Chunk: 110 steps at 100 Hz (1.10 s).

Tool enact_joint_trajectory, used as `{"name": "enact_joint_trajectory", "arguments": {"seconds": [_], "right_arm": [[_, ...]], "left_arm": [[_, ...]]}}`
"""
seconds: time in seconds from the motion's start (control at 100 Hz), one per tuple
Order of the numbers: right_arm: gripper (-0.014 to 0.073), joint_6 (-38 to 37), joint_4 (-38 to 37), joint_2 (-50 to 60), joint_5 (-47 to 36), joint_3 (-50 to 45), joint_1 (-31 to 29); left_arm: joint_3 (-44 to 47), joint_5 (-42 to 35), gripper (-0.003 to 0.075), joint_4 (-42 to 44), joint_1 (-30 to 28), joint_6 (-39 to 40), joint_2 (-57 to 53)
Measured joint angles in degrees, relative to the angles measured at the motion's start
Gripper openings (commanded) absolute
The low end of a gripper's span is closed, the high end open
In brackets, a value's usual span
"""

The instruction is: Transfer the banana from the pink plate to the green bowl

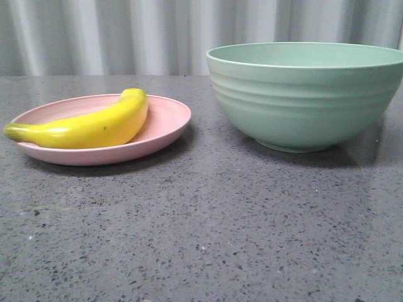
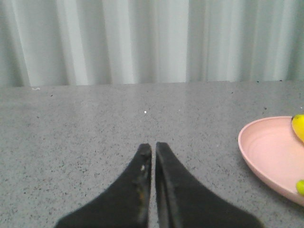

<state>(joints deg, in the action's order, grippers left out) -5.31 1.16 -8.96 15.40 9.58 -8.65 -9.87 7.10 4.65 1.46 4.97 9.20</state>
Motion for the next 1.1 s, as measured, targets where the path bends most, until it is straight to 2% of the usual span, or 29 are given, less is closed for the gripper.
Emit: {"name": "enact_joint_trajectory", "arguments": {"seconds": [0.14,0.27,0.32,0.39,0.51,0.61,0.84,1.1], "right_arm": [[-0.0062,0.0,4.5,-9.7,4.8,6.5,0.0],[-0.0062,0.0,8.0,-17.6,4.0,10.9,0.0],[-0.0062,0.0,8.4,-19.7,2.8,11.6,0.0],[-0.0062,0.0,8.5,-21.9,1.8,11.7,0.0],[-0.0062,0.0,8.6,-24.4,1.7,11.7,0.0],[-0.0062,0.0,8.7,-25.4,1.7,11.7,0.0],[-0.0062,0.0,8.7,-25.7,0.3,11.7,0.0],[-0.0062,0.0,8.7,-25.7,0.1,11.7,0.0]], "left_arm": [[-4.1,-1.2,-0.0020,0.0,0.0,0.0,6.4],[-5.2,-5.8,-0.0016,0.0,0.0,0.0,10.8],[-5.3,-7.6,0.0011,0.0,0.0,0.0,11.8],[-5.3,-9.3,0.0115,0.0,0.0,0.0,12.8],[-5.3,-10.3,0.0343,0.0,0.0,0.0,13.3],[-5.3,-11.1,0.0429,-0.1,0.0,0.0,13.4],[-6.9,-10.6,0.0443,-0.3,0.5,0.0,15.9],[-14.9,-5.7,0.0443,0.5,7.7,0.0,22.9]]}}
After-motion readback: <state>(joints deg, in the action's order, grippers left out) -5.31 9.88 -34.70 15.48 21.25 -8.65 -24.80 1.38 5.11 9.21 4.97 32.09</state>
